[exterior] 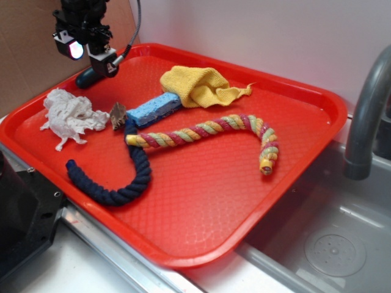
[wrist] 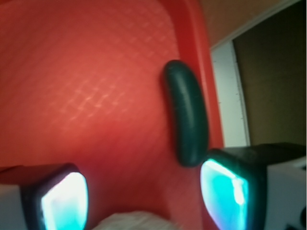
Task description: Grab the plastic pickle.
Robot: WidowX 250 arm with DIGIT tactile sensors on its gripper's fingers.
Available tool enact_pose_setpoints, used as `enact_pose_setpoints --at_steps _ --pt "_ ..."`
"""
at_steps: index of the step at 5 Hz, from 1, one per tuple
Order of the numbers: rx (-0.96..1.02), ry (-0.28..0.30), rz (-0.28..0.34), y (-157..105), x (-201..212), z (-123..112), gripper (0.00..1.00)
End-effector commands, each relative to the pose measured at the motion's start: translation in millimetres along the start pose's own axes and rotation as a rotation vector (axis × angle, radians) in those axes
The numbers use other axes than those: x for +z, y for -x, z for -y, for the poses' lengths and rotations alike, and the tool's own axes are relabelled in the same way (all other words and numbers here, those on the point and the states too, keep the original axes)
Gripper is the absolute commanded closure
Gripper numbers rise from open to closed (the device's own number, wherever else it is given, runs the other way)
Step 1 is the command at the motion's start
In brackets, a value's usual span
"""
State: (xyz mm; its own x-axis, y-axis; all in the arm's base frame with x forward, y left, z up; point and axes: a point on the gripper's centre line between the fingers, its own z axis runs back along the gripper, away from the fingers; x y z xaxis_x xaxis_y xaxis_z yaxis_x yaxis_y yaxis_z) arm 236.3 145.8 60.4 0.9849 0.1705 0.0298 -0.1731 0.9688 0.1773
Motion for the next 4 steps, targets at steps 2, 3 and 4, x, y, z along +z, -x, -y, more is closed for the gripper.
enact_pose_setpoints --at_steps 2,3,4 --pt "0.004 0.022 -0.003 -6 -16 -19 0.0" --pt "0.004 0.094 0.03 -8 -31 -14 0.0" --pt "-0.018 0.154 0.07 -10 -31 -2 0.0"
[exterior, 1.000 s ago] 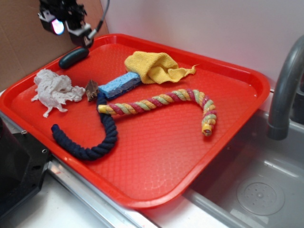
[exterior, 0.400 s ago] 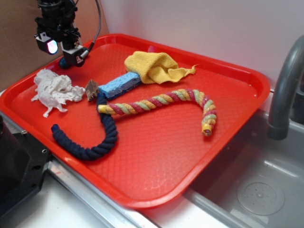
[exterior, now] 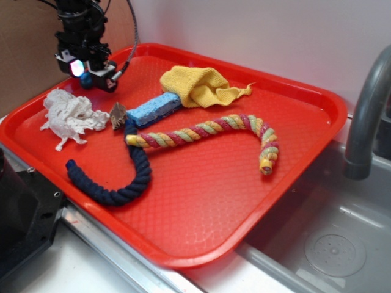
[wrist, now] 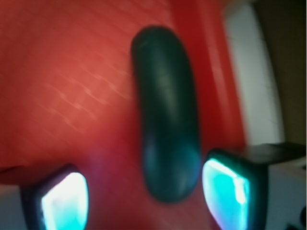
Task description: Grab the plastic pickle.
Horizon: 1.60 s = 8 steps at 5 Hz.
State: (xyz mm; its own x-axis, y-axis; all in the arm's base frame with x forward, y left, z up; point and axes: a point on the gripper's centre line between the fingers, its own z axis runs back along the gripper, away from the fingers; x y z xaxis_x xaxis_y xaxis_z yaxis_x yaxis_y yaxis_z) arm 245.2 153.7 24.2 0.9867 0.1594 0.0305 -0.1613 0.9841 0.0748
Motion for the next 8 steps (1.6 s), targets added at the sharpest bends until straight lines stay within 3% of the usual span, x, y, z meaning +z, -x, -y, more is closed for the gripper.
enact_pose_setpoints --at_steps 1,2,3,4,5,6,7,8 --pt "-0.032 0.086 0.092 -3 6 6 0.0" --pt "0.044 0.121 0.111 -5 -1 12 1.0" --pt "0.07 0.157 0.076 0 -13 13 1.0" --pt "0.04 0.129 0.043 -3 -19 18 1.0" --pt "0.032 0.106 0.043 0 2 24 1.0" --pt "0.03 0.128 0.141 24 53 51 1.0" --pt "-0.023 0.265 0.253 46 106 82 1.0" --pt "-0.099 0.325 0.227 47 159 102 1.0"
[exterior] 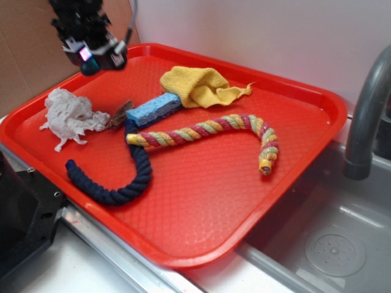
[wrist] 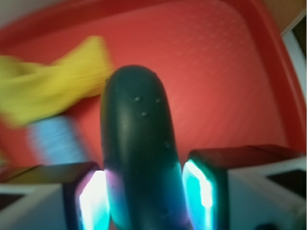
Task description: Grab the plastic pickle.
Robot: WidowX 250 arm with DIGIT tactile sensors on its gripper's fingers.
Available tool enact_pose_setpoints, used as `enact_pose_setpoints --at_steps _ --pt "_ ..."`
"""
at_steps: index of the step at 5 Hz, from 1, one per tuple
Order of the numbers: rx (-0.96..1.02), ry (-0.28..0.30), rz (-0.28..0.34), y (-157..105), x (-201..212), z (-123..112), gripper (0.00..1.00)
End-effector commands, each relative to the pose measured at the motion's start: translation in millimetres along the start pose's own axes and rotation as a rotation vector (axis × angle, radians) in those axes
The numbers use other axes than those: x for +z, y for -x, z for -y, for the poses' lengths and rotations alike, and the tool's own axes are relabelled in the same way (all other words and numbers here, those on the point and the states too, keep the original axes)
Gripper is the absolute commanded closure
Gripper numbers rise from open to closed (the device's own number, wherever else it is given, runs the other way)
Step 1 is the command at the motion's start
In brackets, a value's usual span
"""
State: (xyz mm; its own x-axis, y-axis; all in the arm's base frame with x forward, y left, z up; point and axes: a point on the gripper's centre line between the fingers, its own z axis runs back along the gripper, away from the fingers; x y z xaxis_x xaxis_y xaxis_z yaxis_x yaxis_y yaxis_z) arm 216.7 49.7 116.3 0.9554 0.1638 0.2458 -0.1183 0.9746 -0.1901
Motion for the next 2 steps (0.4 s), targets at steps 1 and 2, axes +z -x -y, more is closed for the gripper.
enact_pose_setpoints --at_steps 1,2 --pt "-0.14 0.069 -0.028 -15 98 56 1.0" --pt "-0.157 0.085 -0.014 -19 130 62 1.0"
